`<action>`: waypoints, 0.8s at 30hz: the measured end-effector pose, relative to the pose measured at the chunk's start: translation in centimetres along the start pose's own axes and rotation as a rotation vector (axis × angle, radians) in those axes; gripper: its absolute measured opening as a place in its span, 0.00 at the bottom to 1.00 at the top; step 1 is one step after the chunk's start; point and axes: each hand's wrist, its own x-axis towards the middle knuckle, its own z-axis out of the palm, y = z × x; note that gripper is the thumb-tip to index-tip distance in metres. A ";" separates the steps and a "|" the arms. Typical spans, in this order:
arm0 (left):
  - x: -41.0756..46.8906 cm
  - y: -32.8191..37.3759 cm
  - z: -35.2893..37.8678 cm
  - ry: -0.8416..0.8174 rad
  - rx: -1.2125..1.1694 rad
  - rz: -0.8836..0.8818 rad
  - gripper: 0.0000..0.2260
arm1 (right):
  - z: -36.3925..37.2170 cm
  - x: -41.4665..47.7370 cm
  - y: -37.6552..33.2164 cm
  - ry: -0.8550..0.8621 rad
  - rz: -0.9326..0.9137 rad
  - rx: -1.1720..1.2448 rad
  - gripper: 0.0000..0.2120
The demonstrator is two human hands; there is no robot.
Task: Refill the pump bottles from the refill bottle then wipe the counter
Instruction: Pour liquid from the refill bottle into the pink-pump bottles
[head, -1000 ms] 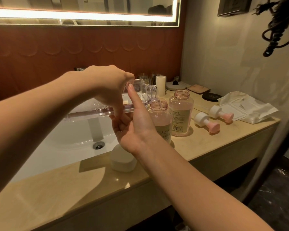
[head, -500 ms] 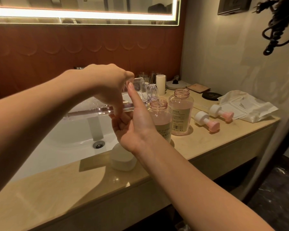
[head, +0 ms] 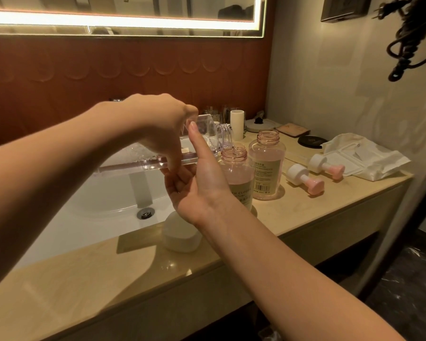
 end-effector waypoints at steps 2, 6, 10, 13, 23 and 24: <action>0.0 0.1 -0.1 0.001 -0.013 -0.002 0.43 | 0.0 0.0 0.0 0.001 0.000 -0.003 0.21; -0.1 0.2 -0.2 0.012 -0.022 -0.007 0.43 | -0.1 0.2 0.1 -0.004 -0.003 -0.008 0.24; -0.2 0.1 0.0 0.023 -0.035 0.001 0.41 | -0.3 0.3 0.0 -0.012 0.000 -0.021 0.23; -0.4 -0.1 0.6 0.050 -0.056 -0.005 0.41 | -0.5 0.2 0.1 -0.017 0.002 -0.036 0.20; -1.5 -0.6 4.1 0.213 -0.384 0.024 0.38 | -1.2 0.5 1.0 0.034 -0.023 -0.168 0.17; -1.6 -0.7 4.6 0.242 -0.418 0.028 0.38 | -1.2 0.5 1.1 0.034 -0.030 -0.182 0.17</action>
